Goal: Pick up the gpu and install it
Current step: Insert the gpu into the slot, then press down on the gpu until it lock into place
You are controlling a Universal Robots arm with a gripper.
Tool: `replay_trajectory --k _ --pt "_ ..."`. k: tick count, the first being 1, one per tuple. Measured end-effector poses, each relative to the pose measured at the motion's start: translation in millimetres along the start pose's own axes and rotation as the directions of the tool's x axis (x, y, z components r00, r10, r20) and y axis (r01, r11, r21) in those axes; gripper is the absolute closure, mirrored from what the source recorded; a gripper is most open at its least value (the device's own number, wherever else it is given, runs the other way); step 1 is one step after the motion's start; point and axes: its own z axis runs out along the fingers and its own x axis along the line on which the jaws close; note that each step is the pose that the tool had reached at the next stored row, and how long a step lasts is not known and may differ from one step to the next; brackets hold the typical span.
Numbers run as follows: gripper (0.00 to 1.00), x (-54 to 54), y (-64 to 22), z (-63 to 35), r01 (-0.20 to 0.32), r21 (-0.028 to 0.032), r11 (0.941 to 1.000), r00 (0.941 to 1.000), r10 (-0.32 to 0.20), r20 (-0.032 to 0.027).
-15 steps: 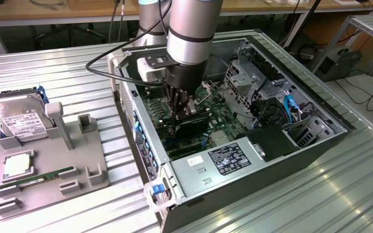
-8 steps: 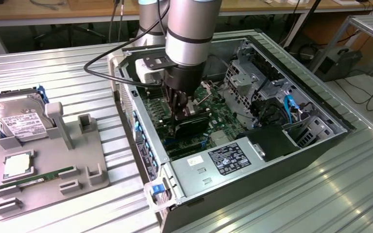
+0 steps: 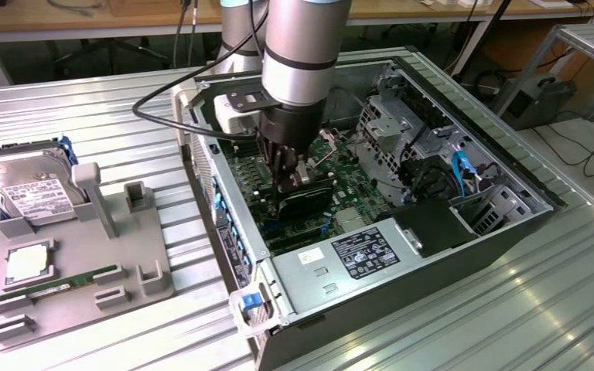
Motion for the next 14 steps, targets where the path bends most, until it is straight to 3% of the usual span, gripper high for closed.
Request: replay_trajectory --k 2,8,14 --pt "0.89 -0.3 0.0 -4.1 0.000 0.0014 1.0000 1.0000 0.000 0.0029" --pt "0.89 1.4 0.7 -30.6 0.000 0.0002 1.0000 1.0000 0.000 0.0003" --pt "0.89 1.4 0.7 -31.9 0.000 0.0002 1.0000 1.0000 0.000 0.0003"
